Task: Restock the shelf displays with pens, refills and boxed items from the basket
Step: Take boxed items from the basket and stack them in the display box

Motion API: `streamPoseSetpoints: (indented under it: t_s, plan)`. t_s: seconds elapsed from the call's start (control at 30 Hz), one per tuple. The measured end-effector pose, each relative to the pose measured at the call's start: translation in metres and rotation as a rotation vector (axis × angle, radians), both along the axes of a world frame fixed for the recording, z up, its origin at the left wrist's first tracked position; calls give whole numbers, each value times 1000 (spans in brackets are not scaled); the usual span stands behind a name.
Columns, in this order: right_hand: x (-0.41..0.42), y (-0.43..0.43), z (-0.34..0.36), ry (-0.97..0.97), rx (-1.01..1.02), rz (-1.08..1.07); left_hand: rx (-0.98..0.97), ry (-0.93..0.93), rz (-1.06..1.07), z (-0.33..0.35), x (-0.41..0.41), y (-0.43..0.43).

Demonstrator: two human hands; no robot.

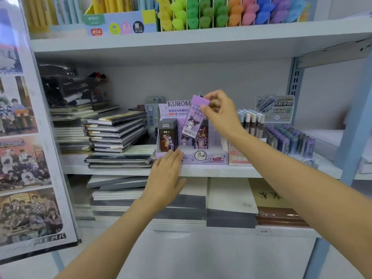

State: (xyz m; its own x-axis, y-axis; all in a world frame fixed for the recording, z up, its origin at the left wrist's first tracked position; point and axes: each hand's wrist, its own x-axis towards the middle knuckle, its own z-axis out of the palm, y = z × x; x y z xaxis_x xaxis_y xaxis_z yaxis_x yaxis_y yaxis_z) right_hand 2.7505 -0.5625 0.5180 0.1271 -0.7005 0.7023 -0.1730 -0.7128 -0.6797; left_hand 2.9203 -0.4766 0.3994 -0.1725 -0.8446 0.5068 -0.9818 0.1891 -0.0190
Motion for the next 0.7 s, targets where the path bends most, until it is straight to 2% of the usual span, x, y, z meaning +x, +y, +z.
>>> streamPoseSetpoints:
  t_s: [0.07, 0.2, 0.37, 0.6, 0.7]
  plan:
    - [8, -8, -7, 101, -46, -64, -38, -58, 16, -5, 2, -3]
    - [24, -19, -28, 236, -57, -93, -86, -27, -23, -5, 4, -3]
    - [30, -28, -29, 412, -166, -121, -96, 0, -63, -9, 7, -3]
    - [31, -41, -13, 565, -220, -137, -134, 41, -94, -7, 6, -1]
    - [34, -43, -13, 633, -305, -177, -139, 38, -95, -7, 6, -1]
